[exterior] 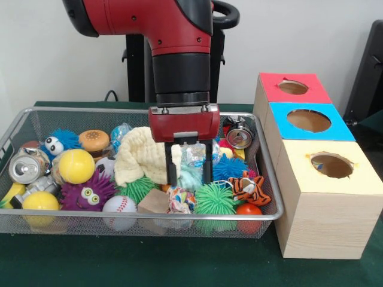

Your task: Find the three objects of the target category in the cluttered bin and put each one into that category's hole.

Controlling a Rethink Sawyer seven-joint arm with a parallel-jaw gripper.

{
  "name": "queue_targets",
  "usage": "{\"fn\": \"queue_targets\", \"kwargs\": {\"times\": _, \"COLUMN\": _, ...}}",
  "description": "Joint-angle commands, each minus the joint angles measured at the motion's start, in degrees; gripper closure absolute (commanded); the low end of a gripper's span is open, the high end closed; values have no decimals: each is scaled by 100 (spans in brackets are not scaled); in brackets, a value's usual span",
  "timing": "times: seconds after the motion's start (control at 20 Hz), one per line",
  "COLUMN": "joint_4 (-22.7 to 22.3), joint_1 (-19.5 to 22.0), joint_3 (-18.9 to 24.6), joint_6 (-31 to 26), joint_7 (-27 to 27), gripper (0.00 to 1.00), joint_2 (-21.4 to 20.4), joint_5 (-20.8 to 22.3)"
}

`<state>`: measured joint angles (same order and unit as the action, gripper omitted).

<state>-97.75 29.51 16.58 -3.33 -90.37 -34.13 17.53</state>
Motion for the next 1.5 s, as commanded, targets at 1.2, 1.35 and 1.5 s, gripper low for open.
{"fn": "queue_targets", "kwargs": {"times": 1.2, "joint_4": 208, "joint_1": 417, "joint_3": 476, "joint_6": -573, "joint_7": -279, "gripper": 0, "joint_2": 616, "joint_5": 16}}
{"fn": "queue_targets", "kwargs": {"times": 1.35, "joint_4": 251, "joint_1": 444, "joint_3": 521, "joint_6": -615, "joint_7": -242, "gripper": 0, "joint_2": 646, "joint_5": 26}}
{"fn": "queue_targets", "kwargs": {"times": 1.5, "joint_4": 310, "joint_1": 495, "joint_3": 554, "joint_6": -650, "joint_7": -190, "gripper": 0, "joint_2": 691, "joint_5": 43}}
